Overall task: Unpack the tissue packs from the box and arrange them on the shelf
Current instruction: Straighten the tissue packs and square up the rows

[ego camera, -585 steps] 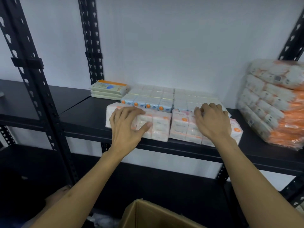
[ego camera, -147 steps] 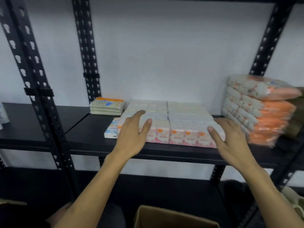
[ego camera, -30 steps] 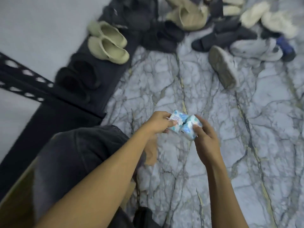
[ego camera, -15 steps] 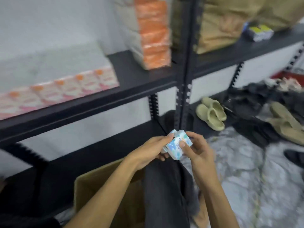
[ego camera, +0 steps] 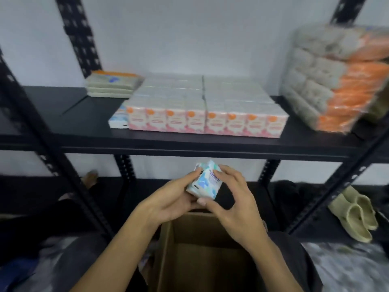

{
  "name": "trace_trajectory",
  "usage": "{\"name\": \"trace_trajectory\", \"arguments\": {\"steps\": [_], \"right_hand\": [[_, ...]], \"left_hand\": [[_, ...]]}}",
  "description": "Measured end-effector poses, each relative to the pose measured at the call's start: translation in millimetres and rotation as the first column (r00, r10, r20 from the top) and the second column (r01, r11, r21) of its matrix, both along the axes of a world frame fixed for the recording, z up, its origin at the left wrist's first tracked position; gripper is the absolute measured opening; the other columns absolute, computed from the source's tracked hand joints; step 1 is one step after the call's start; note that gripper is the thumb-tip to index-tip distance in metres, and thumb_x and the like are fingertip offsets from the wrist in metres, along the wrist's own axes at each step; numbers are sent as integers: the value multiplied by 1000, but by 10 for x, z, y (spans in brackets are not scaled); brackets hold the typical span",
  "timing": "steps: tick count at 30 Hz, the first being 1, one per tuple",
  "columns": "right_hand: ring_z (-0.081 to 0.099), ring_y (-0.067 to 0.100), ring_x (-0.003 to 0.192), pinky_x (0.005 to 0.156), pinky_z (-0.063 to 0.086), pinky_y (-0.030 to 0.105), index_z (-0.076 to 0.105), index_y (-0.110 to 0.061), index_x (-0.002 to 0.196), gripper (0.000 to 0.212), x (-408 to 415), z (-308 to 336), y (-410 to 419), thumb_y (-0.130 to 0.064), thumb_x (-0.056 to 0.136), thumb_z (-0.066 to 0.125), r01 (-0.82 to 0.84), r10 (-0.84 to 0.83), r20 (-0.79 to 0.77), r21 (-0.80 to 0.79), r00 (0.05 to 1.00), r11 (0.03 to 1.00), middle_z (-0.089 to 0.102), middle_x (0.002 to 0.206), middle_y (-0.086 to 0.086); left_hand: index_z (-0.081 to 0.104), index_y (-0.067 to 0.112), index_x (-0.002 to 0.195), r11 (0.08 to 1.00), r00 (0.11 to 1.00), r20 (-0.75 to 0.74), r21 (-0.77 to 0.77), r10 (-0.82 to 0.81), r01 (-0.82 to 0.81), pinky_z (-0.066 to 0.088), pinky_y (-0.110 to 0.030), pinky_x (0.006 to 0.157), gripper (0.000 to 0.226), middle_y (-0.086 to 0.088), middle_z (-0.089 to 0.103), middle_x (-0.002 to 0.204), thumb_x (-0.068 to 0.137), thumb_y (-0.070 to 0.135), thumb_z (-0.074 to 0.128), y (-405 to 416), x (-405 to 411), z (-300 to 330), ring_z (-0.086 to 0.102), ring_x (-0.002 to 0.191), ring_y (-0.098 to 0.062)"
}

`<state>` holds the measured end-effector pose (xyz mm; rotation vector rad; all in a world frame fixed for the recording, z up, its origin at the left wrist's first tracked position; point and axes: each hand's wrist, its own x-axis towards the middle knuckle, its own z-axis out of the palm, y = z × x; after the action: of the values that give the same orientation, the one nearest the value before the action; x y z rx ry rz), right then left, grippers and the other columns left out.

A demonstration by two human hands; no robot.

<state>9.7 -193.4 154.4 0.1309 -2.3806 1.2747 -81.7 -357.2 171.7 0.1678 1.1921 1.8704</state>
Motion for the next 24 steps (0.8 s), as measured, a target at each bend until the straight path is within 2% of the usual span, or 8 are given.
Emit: {"name": "trace_trajectory", "arguments": {"steps": [2, 4, 7, 11, 13, 16, 20, 24], "right_hand": [[53, 10, 130, 104, 46, 23, 61, -20, 129, 48, -155, 69, -131, -34, 86, 77, -45, 42, -55, -61, 998, 997, 55, 138, -10], [60, 14, 122, 98, 53, 33, 65, -17, 125, 35, -277, 161, -223, -23, 92, 72, -131, 123, -54, -208, 991, 969, 65, 128, -8], [64, 16, 116, 89, 58, 36, 66, -16, 125, 28, -434, 263, -367, -22, 100, 57, -180, 192, -10, -396, 981, 900, 70, 121, -4], [68, 22, 110, 88, 57, 44, 63, -16, 124, 27, -682, 278, -624, -25, 106, 45, 8, 162, 170, -714, 972, 700, 71, 117, 5], [72, 21, 101, 84, 59, 40, 62, -17, 121, 27, -767, 308, -760, -30, 106, 43, 114, 137, 262, -753, 955, 648, 73, 112, 8], [74, 24, 95, 78, 58, 38, 61, -17, 119, 32, -849, 329, -920, -40, 105, 44, 135, 196, 304, -794, 932, 592, 75, 104, 10], [73, 25, 101, 82, 60, 42, 62, -13, 120, 23, -902, 339, -1007, -22, 99, 60, 67, 238, 304, -733, 923, 677, 74, 110, 10], [73, 23, 100, 83, 60, 43, 63, -11, 114, 21, -1000, 470, -995, -12, 94, 68, 28, 229, 300, -659, 926, 751, 75, 106, 7]], "left_hand": [[60, 14, 139, 999, 998, -35, -6, 52, -52, 49, -44, 103, 46, -15, 65, 134, 102, 41, 53, -222, -85, 62, 64, 117, -24], [62, 12, 136, 993, 992, -46, -18, 116, -117, 51, -40, 94, 46, -16, 68, 128, 101, 41, 52, -429, -148, 106, 65, 106, -23], [60, 9, 134, 982, 980, -87, -45, 180, -185, 56, -36, 83, 44, -19, 71, 115, 103, 38, 49, -706, -207, 138, 68, 94, -24], [56, 8, 136, 966, 960, -165, -87, 228, -244, 57, -38, 82, 43, -23, 71, 117, 105, 36, 47, -950, -264, 156, 70, 97, -28], [56, 8, 134, 949, 946, -193, -128, 262, -289, 58, -40, 82, 41, -22, 72, 116, 105, 35, 48, -1010, -287, 159, 71, 99, -32], [59, 10, 130, 918, 926, -218, -187, 308, -349, 59, -42, 84, 38, -17, 74, 113, 103, 36, 53, -1065, -315, 153, 73, 101, -33], [61, 10, 128, 890, 903, -279, -232, 325, -392, 61, -42, 85, 31, -13, 76, 111, 102, 27, 58, -1169, -362, 149, 74, 101, -30], [67, 10, 123, 840, 842, -418, -268, 340, -472, 60, -32, 82, 25, -6, 77, 108, 100, 17, 61, -1326, -447, 273, 74, 100, -19]]}}
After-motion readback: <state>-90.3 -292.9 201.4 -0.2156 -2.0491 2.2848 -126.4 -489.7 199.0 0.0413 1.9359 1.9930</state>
